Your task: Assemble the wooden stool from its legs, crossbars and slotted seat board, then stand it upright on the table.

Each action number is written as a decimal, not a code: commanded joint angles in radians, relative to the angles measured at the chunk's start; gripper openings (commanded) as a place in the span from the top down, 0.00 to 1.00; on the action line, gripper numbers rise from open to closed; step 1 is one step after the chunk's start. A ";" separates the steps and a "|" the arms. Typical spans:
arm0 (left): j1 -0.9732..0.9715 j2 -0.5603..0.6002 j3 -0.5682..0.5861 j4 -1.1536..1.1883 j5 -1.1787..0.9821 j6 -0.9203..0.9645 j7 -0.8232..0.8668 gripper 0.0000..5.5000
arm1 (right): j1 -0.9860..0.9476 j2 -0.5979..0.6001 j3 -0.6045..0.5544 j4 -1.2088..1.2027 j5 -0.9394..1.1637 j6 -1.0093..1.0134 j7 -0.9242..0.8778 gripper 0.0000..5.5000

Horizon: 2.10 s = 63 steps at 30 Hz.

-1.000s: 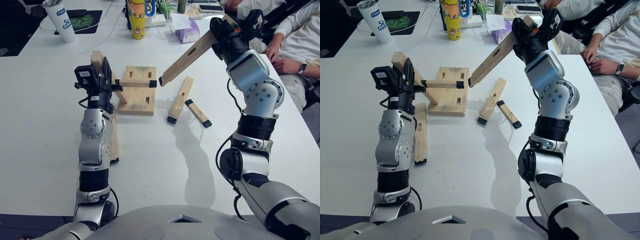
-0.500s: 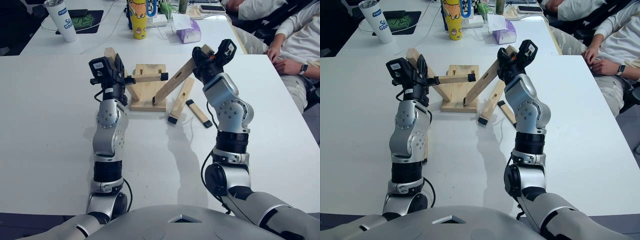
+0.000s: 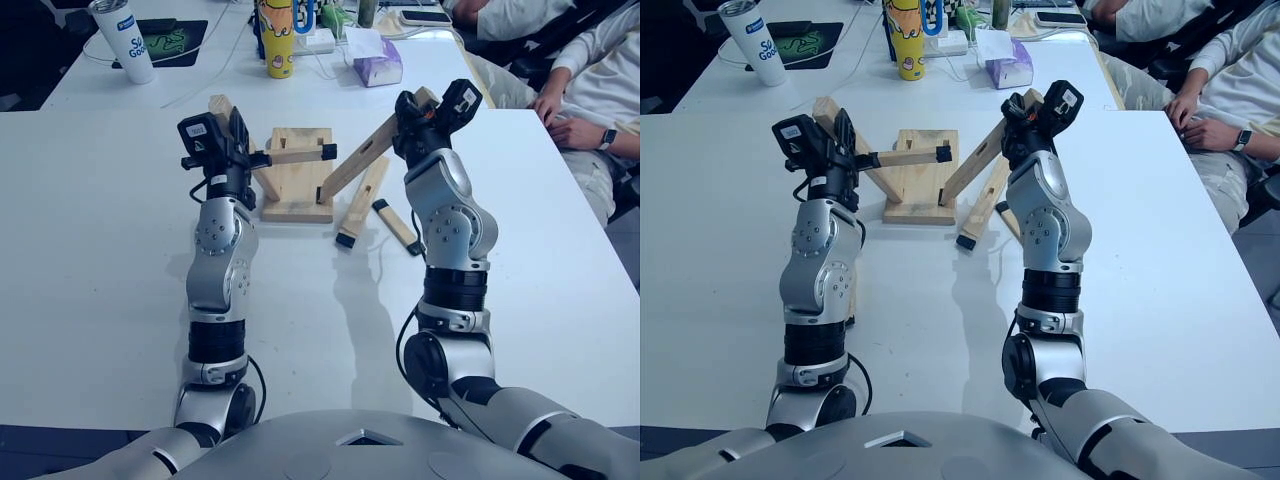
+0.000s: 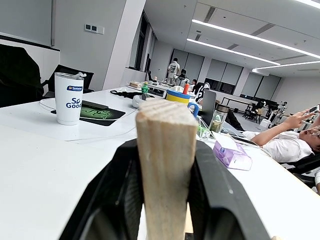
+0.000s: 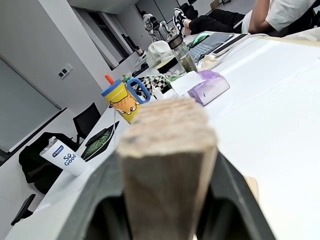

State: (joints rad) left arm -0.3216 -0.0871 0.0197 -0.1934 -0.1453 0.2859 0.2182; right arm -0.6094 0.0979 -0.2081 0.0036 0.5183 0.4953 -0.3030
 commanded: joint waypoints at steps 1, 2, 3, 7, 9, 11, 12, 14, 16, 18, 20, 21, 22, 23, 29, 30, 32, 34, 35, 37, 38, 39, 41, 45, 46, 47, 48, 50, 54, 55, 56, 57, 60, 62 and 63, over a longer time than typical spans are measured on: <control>0.043 -0.069 -0.004 0.030 -0.020 0.028 0.017 0.81 | 0.018 -0.003 0.012 0.071 -0.080 -0.049 -0.008 0.81; 0.042 -0.069 -0.005 0.031 -0.020 0.027 0.017 0.81 | 0.011 0.001 0.017 0.084 -0.087 -0.065 -0.010 0.81; 0.040 -0.069 -0.006 0.033 -0.020 0.026 0.017 0.81 | 0.005 0.005 0.020 0.094 -0.092 -0.081 -0.010 0.81; 0.036 -0.070 -0.006 0.033 -0.021 0.023 0.020 0.81 | -0.008 0.015 0.033 0.117 -0.114 -0.124 -0.005 0.81; 0.035 -0.070 -0.005 0.032 -0.022 0.022 0.022 0.81 | -0.007 0.015 0.039 0.125 -0.127 -0.141 -0.003 0.81; 0.036 -0.072 -0.005 0.032 -0.023 0.022 0.023 0.81 | -0.004 0.021 0.047 0.129 -0.131 -0.156 0.011 0.81; 0.036 -0.072 -0.005 0.031 -0.024 0.023 0.023 0.81 | -0.003 0.024 0.052 0.127 -0.130 -0.161 0.019 0.81; 0.036 -0.072 -0.004 0.030 -0.026 0.027 0.023 0.81 | -0.003 0.029 0.068 0.112 -0.133 -0.170 0.034 0.81; 0.037 -0.073 -0.004 0.030 -0.028 0.029 0.023 0.81 | -0.002 0.030 0.076 0.107 -0.140 -0.177 0.045 0.81; 0.038 -0.073 -0.002 0.027 -0.030 0.032 0.025 0.81 | -0.001 0.031 0.081 0.108 -0.141 -0.180 0.066 0.81; 0.038 -0.072 0.000 0.026 -0.031 0.033 0.025 0.81 | 0.001 0.032 0.090 0.104 -0.139 -0.181 0.093 0.81; 0.038 -0.072 0.000 0.026 -0.031 0.033 0.026 0.81 | 0.003 0.032 0.096 0.099 -0.142 -0.183 0.103 0.81; 0.038 -0.072 0.000 0.026 -0.031 0.033 0.026 0.81 | 0.004 0.032 0.101 0.093 -0.148 -0.186 0.111 0.81; 0.038 -0.073 0.001 0.026 -0.031 0.033 0.026 0.81 | 0.005 0.032 0.104 0.090 -0.155 -0.190 0.116 0.81; 0.037 -0.073 0.002 0.027 -0.032 0.031 0.027 0.81 | 0.012 0.026 0.088 0.133 -0.203 -0.208 0.095 0.81; 0.037 -0.073 0.002 0.027 -0.032 0.031 0.028 0.81 | 0.015 0.025 0.081 0.148 -0.207 -0.209 0.086 0.81; 0.037 -0.073 0.001 0.026 -0.033 0.031 0.028 0.81 | 0.020 0.027 0.070 0.181 -0.215 -0.219 0.069 0.81; 0.037 -0.073 0.001 0.026 -0.034 0.031 0.027 0.81 | 0.022 0.030 0.062 0.212 -0.218 -0.237 0.059 0.81; 0.038 -0.073 0.000 0.026 -0.034 0.031 0.027 0.81 | 0.021 0.033 0.059 0.225 -0.217 -0.243 0.054 0.81; 0.036 -0.072 0.000 0.026 -0.034 0.033 0.027 0.81 | 0.017 0.030 0.066 0.244 -0.228 -0.261 0.052 0.81; 0.035 -0.072 -0.001 0.026 -0.035 0.034 0.027 0.81 | 0.018 0.029 0.074 0.248 -0.236 -0.267 0.052 0.81; 0.035 -0.072 -0.001 0.026 -0.035 0.034 0.027 0.81 | 0.021 0.027 0.086 0.249 -0.246 -0.273 0.055 0.81; 0.035 -0.073 -0.001 0.026 -0.035 0.034 0.027 0.81 | 0.031 0.022 0.110 0.246 -0.265 -0.277 0.059 0.81; 0.035 -0.073 -0.001 0.026 -0.035 0.034 0.026 0.81 | 0.058 0.018 0.176 0.236 -0.298 -0.250 0.088 0.81; 0.036 -0.074 -0.002 0.025 -0.036 0.035 0.026 0.81 | 0.072 0.020 0.193 0.233 -0.302 -0.226 0.095 0.81; 0.037 -0.075 -0.003 0.022 -0.037 0.037 0.026 0.81 | 0.085 0.024 0.199 0.229 -0.296 -0.202 0.097 0.81; 0.039 -0.076 -0.003 0.020 -0.037 0.038 0.027 0.81 | 0.097 0.026 0.202 0.226 -0.292 -0.183 0.099 0.81; 0.045 -0.078 -0.004 0.010 -0.039 0.045 0.029 0.81 | 0.115 0.030 0.196 0.216 -0.277 -0.146 0.102 0.81; 0.066 -0.082 -0.005 -0.017 -0.042 0.062 0.036 0.81 | 0.155 0.050 0.184 0.161 -0.242 -0.041 0.092 0.81; 0.073 -0.083 -0.005 -0.025 -0.042 0.068 0.038 0.81 | 0.162 0.055 0.183 0.144 -0.228 -0.012 0.094 0.81; 0.078 -0.084 -0.006 -0.032 -0.043 0.072 0.040 0.81 | 0.168 0.055 0.192 0.126 -0.224 0.012 0.101 0.81; 0.083 -0.085 -0.008 -0.036 -0.043 0.076 0.040 0.81 | 0.175 0.051 0.206 0.108 -0.226 0.031 0.107 0.81; 0.100 -0.093 -0.013 -0.054 -0.041 0.086 0.050 0.81 | 0.185 0.049 0.251 0.058 -0.212 0.122 0.130 0.81; 0.108 -0.098 -0.018 -0.062 -0.040 0.088 0.056 0.81 | 0.187 0.049 0.269 0.037 -0.200 0.182 0.142 0.81; 0.112 -0.099 -0.018 -0.062 -0.042 0.087 0.057 0.81 | 0.184 0.047 0.270 0.037 -0.193 0.208 0.149 0.81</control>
State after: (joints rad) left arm -0.3169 -0.0845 0.0166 -0.2387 -0.1533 0.3396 0.2529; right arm -0.5503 0.1379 -0.0008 -0.0370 0.2998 0.4403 -0.1914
